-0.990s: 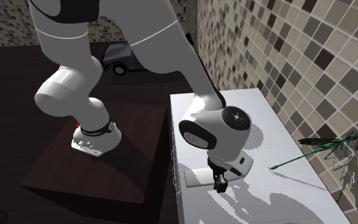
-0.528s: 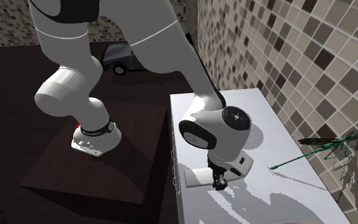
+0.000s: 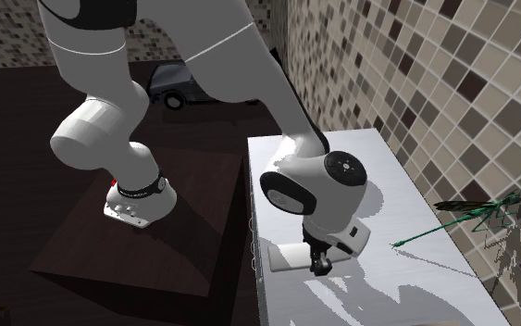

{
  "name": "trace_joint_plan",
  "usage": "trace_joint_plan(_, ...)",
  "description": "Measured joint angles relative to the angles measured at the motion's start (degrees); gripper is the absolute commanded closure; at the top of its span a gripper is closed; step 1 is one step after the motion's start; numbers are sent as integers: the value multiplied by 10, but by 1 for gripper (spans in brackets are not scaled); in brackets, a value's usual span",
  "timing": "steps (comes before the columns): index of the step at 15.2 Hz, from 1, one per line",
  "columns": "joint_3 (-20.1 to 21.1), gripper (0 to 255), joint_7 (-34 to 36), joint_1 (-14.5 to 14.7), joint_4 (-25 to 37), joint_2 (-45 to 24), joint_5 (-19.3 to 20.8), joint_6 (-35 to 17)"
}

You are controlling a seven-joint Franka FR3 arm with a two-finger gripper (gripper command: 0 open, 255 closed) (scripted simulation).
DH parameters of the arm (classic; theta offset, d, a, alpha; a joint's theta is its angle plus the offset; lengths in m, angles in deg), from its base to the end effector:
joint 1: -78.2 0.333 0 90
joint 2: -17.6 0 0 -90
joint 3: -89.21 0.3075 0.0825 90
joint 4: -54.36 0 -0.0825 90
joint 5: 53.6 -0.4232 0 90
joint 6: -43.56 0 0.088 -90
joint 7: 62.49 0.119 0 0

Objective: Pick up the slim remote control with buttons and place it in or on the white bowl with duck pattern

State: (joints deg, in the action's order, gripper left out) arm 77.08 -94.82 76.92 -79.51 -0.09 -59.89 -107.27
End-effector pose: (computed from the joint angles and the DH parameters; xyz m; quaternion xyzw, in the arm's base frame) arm 0.5173 -0.1320 0.1518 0.9926 0.1216 -0.0035 0.0043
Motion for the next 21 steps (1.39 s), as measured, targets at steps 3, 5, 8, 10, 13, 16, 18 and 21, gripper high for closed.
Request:
trace_joint_plan(3,-5,255,6,3,-1,21,9,20)
trace_joint_plan(5,-8,255,12,7,-1,36,16,34)
trace_joint_plan(8,-12,255,19,10,-1,58,26,55)
trace_joint_plan(10,-14,255,23,11,1,70,31,69)
trace_joint_plan(13,-17,255,27,12,4,90,39,91)
trace_joint_plan(16,-19,255,32,13,8,107,46,111)
trace_joint_plan(18,-19,255,37,15,11,120,51,127)
trace_joint_plan(21,-17,255,46,19,18,131,56,145)
